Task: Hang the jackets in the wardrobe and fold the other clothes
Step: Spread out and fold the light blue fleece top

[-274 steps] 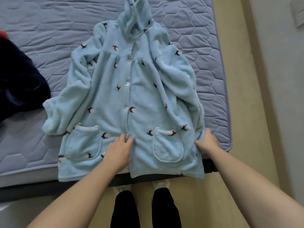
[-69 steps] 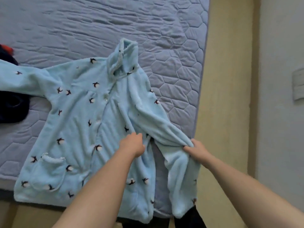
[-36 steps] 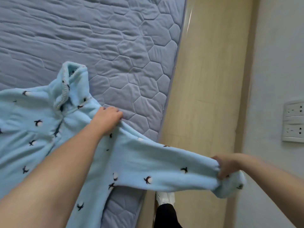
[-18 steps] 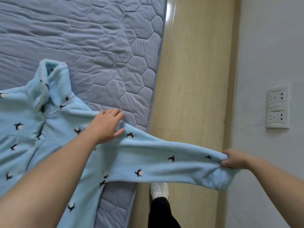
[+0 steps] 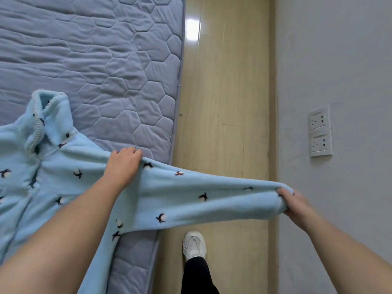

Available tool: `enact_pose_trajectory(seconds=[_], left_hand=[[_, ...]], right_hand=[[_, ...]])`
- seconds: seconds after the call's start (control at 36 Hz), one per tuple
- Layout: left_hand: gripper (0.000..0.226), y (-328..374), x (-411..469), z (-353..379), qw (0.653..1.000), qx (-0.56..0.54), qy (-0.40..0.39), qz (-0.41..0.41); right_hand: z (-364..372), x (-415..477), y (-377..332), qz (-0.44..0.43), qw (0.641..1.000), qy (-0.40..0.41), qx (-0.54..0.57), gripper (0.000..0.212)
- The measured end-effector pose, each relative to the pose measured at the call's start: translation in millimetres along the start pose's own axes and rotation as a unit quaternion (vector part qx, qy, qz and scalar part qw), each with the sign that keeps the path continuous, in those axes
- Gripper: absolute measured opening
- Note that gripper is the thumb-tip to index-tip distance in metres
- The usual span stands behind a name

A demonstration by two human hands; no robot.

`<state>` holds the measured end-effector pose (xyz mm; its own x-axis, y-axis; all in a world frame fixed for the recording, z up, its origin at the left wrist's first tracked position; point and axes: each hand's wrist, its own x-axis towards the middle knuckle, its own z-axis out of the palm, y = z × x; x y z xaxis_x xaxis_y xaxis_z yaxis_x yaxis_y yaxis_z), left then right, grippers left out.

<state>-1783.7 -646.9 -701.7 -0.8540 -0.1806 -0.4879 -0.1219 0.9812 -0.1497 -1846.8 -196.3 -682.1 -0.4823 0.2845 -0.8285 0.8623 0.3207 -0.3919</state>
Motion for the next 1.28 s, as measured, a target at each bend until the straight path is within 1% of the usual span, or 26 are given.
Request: enact_pose_trajectory(seconds=[0.06,0.11,0.14,0.19,0.25,0.28,0.31,0.36,0.44,0.5,0.56,0.67,0.75,0.81,0.83,0.97,1.11,1.19,1.28], left_hand=[[0.021,0.1,-0.2,0.4,1.000,0.000,0.007,0.003],[0.026,0.0,-0.2,0.3,1.000,-0.001,0.021,-0.002],[0.030,1.2,-1.0,-0.1,0.999,-0.008,0.028,-0.016],[0.046,6.5,-5.3,-2.7,0.996,-0.047,0.015,-0.068],[0.067,13.9,-12.2,-5.8,0.986,-0.104,-0.033,-0.123],[0.073,17.1,-16.4,-6.6,0.979,-0.141,-0.051,-0.141],[0.075,19.3,-21.5,-7.5,0.971,-0.175,-0.062,-0.151],[0.075,20.1,-33.6,-10.3,0.963,-0.212,-0.067,-0.150],[0.072,10.1,-53.6,-18.1,0.969,-0.210,-0.062,-0.118],[0.068,-6.0,-67.2,-24.3,0.972,-0.206,-0.054,-0.103],[0.064,-28.7,-81.3,-30.1,0.969,-0.216,-0.049,-0.107],[0.054,-91.0,-113.8,-36.2,0.963,-0.229,-0.048,-0.135],[0.047,-144.6,-141.8,-30.7,0.959,-0.228,-0.063,-0.154],[0.044,-183.0,-163.4,-24.1,0.957,-0.225,-0.079,-0.167],[0.044,-191.5,-167.7,-20.5,0.957,-0.222,-0.087,-0.168],[0.041,-308.0,-233.0,9.4,0.953,-0.220,-0.121,-0.168],[0.038,-438.3,-297.4,49.7,0.953,-0.221,-0.117,-0.169],[0.035,-507.8,-336.5,83.1,0.950,-0.217,-0.112,-0.196],[0.033,-559.3,-364.2,115.3,0.933,-0.254,-0.094,-0.235]], right_hand=[[4.0,1.8,9.8,-0.013,0.998,0.051,-0.024,0.023],[9.2,1.5,16.1,-0.043,0.992,0.091,-0.079,0.023],[12.0,0.7,18.1,-0.055,0.986,0.106,-0.117,0.023],[16.8,1.6,22.4,-0.070,0.968,0.109,-0.216,0.033],[22.3,-0.3,24.3,-0.068,0.952,0.079,-0.289,0.054],[27.1,-3.0,23.9,-0.067,0.945,0.063,-0.313,0.064],[33.5,-7.7,22.8,-0.070,0.938,0.051,-0.335,0.069],[51.4,-19.9,19.2,-0.085,0.918,0.020,-0.386,0.068],[93.0,-48.5,8.8,-0.119,0.888,-0.040,-0.442,0.062],[127.3,-72.3,0.4,-0.145,0.869,-0.083,-0.466,0.059],[163.6,-98.4,-7.5,-0.175,0.846,-0.117,-0.490,0.057],[239.0,-154.8,-23.8,-0.244,0.811,-0.161,-0.507,0.053],[293.1,-199.2,-34.1,-0.291,0.778,-0.168,-0.531,0.054],[328.2,-229.5,-38.5,-0.307,0.765,-0.173,-0.539,0.053],[335.4,-236.1,-40.0,-0.308,0.761,-0.177,-0.543,0.052],[430.0,-315.3,-35.3,-0.308,0.735,-0.186,-0.575,0.048],[534.6,-388.7,-22.3,-0.299,0.729,-0.164,-0.593,0.046],[601.5,-421.6,-12.5,-0.309,0.717,-0.170,-0.601,0.047],[662.4,-444.3,-8.4,-0.318,0.694,-0.183,-0.619,0.050]])
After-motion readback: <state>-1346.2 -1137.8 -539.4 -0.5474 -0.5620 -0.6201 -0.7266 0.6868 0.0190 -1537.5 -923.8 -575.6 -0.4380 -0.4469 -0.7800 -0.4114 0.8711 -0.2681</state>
